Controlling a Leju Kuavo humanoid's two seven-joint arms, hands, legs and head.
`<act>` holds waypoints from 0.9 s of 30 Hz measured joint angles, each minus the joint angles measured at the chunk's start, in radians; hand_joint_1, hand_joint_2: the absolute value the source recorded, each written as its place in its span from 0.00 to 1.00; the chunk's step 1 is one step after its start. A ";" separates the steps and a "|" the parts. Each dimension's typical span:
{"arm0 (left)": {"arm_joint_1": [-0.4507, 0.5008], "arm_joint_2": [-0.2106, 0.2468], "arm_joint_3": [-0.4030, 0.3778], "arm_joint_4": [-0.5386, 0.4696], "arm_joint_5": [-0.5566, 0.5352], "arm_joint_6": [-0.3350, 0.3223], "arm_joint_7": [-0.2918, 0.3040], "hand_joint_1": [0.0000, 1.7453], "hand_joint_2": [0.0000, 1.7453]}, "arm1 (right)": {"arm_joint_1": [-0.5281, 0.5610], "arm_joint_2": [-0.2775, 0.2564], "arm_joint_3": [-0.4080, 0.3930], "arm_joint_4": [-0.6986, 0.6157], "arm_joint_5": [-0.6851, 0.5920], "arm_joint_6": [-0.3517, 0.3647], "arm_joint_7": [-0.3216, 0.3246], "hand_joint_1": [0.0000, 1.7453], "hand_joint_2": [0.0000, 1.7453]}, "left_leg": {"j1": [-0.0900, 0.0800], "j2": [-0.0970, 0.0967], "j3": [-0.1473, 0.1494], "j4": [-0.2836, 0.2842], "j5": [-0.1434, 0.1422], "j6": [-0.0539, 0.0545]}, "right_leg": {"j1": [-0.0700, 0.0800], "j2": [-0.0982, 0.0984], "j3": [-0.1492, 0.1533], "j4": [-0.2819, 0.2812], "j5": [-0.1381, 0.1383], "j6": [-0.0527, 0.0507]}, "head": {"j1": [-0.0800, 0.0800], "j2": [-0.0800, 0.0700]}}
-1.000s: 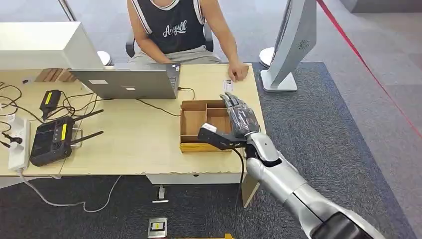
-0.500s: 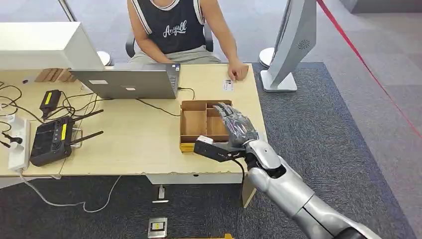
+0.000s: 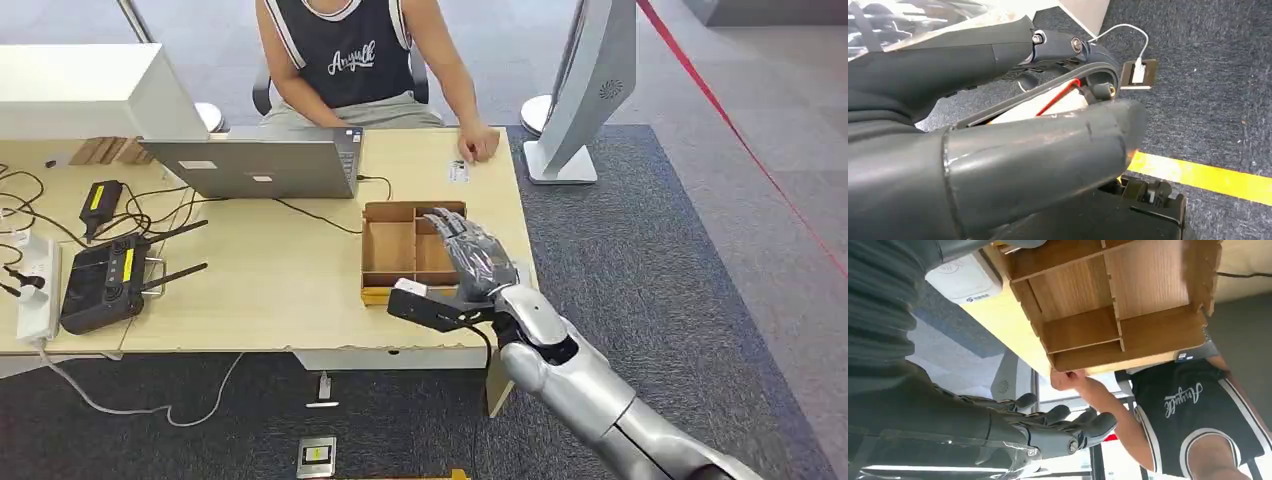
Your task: Pass the card to the sensor for recognition and then transmit it.
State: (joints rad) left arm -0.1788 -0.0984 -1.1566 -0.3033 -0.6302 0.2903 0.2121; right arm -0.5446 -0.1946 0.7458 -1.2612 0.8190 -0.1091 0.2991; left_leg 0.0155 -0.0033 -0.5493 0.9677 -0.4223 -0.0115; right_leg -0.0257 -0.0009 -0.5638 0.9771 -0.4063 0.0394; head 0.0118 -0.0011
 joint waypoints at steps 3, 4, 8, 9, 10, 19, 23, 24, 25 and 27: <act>0.000 0.000 0.000 0.000 0.000 0.000 0.000 0.00 0.00 | 0.000 0.000 0.000 -0.001 0.000 0.000 0.000 0.00 1.00 | 0.000 0.000 0.000 0.000 0.000 0.000 | 0.000 0.000 0.000 0.000 0.000 0.000 | 0.000 0.000; 0.000 0.000 0.000 0.000 0.000 0.000 0.000 0.00 0.00 | 0.000 -0.001 0.000 -0.001 0.000 0.000 0.000 0.00 1.00 | 0.000 0.000 0.000 0.000 0.000 0.000 | 0.000 0.000 0.000 0.000 0.000 0.000 | 0.000 0.000; 0.000 0.000 0.000 0.000 0.000 0.000 0.000 0.00 0.00 | 0.001 -0.002 0.000 -0.003 0.000 0.000 0.000 0.00 1.00 | 0.000 0.000 0.000 0.000 0.000 0.000 | 0.000 0.000 0.000 0.000 0.000 0.000 | 0.000 0.000; 0.000 -0.001 0.000 0.000 0.000 0.000 0.000 0.00 0.00 | 0.002 -0.003 0.000 -0.006 0.000 0.000 0.000 0.00 1.00 | 0.000 0.000 0.000 0.000 0.000 0.000 | 0.000 0.000 0.000 0.000 0.000 0.000 | 0.000 0.000; 0.000 -0.001 0.001 0.000 0.000 0.000 0.000 0.00 0.00 | 0.002 -0.003 0.000 -0.007 0.000 0.000 0.000 0.00 1.00 | 0.000 0.000 0.000 0.000 0.000 0.000 | 0.000 0.000 0.000 0.000 0.000 0.000 | 0.000 0.000; 0.000 -0.002 0.001 0.000 0.000 0.000 0.000 0.00 0.00 | 0.003 -0.004 0.000 -0.009 0.000 0.000 0.000 0.00 1.00 | 0.000 0.000 0.000 0.000 0.000 0.000 | 0.000 0.000 0.000 0.000 0.000 0.000 | 0.000 0.000; 0.000 -0.003 0.001 0.000 0.000 0.000 0.000 0.00 0.00 | 0.003 -0.004 0.000 -0.009 0.000 0.000 0.000 0.00 1.00 | 0.000 0.000 0.000 0.000 0.000 0.000 | 0.000 0.000 0.000 0.000 0.000 0.000 | 0.000 0.000; 0.000 -0.003 0.001 0.000 0.000 0.000 0.000 0.00 0.00 | 0.003 -0.004 0.000 -0.009 0.000 0.000 0.000 0.00 1.00 | 0.000 0.000 0.000 0.000 0.000 0.000 | 0.000 0.000 0.000 0.000 0.000 0.000 | 0.000 0.000; 0.000 -0.003 0.001 0.000 0.000 0.000 0.000 0.00 0.00 | 0.003 -0.005 0.000 -0.009 0.000 0.000 0.000 0.00 1.00 | 0.000 0.000 0.000 0.000 0.000 0.000 | 0.000 0.000 0.000 0.000 0.000 0.000 | 0.000 0.000; 0.000 -0.003 0.002 0.000 0.000 0.000 0.000 0.00 0.00 | 0.003 -0.005 0.000 -0.009 0.000 0.000 0.000 0.00 1.00 | 0.000 0.000 0.000 0.000 0.000 0.000 | 0.000 0.000 0.000 0.000 0.000 0.000 | 0.000 0.000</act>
State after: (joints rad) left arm -0.1788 -0.1014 -1.1551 -0.3033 -0.6302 0.2903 0.2125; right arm -0.5415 -0.1995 0.7462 -1.2703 0.8190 -0.1091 0.2991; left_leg 0.0155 -0.0033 -0.5492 0.9677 -0.4223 -0.0115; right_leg -0.0257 -0.0009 -0.5637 0.9772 -0.4063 0.0394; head 0.0118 -0.0011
